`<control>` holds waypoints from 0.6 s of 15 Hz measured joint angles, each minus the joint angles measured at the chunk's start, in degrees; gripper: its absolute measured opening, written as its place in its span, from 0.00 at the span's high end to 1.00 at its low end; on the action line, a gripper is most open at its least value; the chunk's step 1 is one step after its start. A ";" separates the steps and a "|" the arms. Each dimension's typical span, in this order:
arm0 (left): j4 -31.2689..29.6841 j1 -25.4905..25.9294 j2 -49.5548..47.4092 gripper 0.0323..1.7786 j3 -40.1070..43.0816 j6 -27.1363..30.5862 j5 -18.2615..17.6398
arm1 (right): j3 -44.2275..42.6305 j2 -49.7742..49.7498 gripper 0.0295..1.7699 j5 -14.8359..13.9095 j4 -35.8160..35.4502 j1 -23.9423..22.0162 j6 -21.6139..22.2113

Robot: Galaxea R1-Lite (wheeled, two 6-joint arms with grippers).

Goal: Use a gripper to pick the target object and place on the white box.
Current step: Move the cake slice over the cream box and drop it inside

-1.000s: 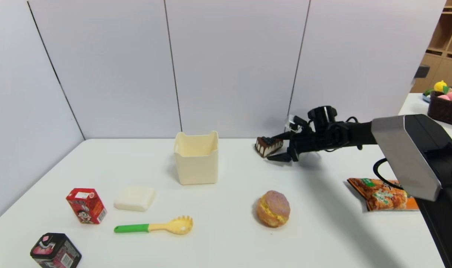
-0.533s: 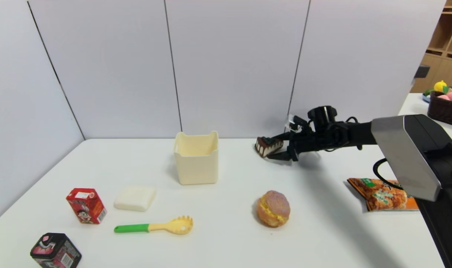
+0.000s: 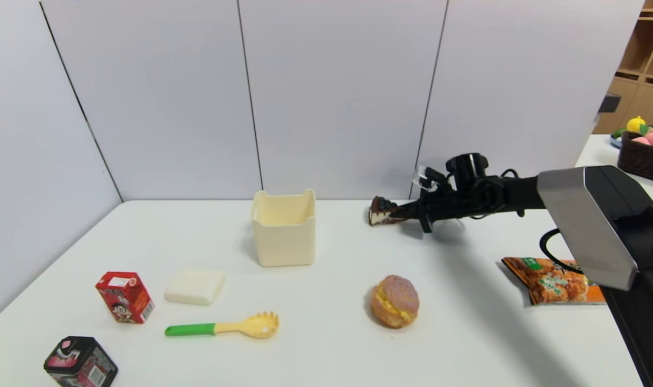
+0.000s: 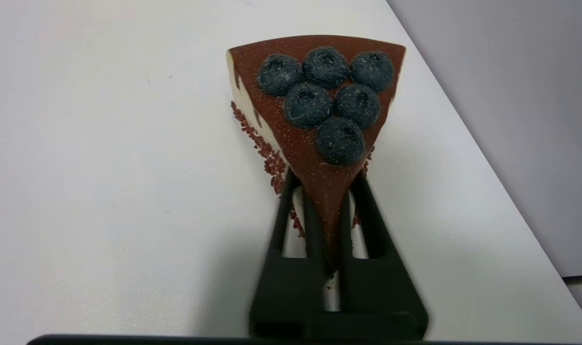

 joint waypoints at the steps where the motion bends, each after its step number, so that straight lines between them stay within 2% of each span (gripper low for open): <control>1: 0.02 0.00 0.00 0.05 0.00 0.00 0.00 | 0.00 0.00 0.96 0.00 0.02 -0.04 0.02; 9: 0.02 0.00 0.00 0.05 0.00 0.00 -0.01 | 0.09 -3.94 0.96 -0.02 1.23 1.10 0.94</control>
